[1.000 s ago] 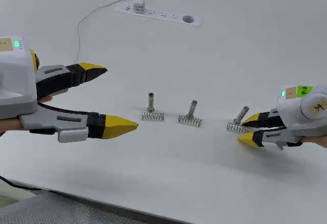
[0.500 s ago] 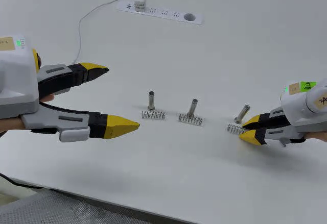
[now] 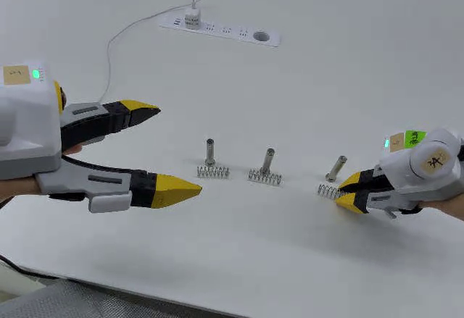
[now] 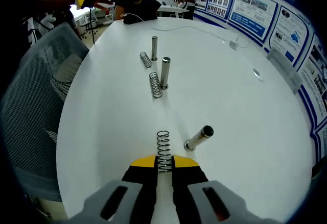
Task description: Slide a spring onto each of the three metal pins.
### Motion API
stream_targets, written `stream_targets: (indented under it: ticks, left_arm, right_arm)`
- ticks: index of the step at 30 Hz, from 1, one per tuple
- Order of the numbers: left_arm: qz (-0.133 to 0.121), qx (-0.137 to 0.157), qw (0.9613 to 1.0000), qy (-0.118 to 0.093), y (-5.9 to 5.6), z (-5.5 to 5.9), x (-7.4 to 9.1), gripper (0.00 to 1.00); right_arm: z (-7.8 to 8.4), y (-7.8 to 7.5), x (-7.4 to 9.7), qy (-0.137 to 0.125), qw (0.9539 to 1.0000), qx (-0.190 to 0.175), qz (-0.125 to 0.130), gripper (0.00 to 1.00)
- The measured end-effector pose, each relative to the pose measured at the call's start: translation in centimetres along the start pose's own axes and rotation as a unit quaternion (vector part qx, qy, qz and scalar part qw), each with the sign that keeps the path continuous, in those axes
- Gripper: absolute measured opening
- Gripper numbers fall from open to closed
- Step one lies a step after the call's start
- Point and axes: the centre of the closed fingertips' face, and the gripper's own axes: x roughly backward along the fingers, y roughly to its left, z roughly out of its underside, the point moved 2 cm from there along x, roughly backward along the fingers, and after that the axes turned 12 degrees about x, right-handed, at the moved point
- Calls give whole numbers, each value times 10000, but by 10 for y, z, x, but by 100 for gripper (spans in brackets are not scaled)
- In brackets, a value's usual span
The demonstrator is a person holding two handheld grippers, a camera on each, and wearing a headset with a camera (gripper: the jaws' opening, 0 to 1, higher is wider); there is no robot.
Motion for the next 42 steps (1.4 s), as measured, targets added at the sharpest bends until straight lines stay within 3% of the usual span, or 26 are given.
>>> stream_targets:
  ticks: [9, 18, 30, 42]
  left_arm:
    - [184, -82, 9998, 30, -13, 2, -7, 82]
    - [522, -221, 9983, 99, -32, 1, -13, 77]
    - [811, -288, 9962, 148, -54, 0, -30, 73]
    - [1041, -437, 9933, 247, -68, 4, -45, 58]
  right_arm:
    - [-18, 9, 27, -24, 9998, 5, 216, 11]
    - [-72, 20, 52, -460, 9973, 487, 292, 11]
    - [-135, 38, 59, -836, 9876, 1327, 34, 11]
    - [-166, 53, 62, -988, 9798, 1730, -161, 11]
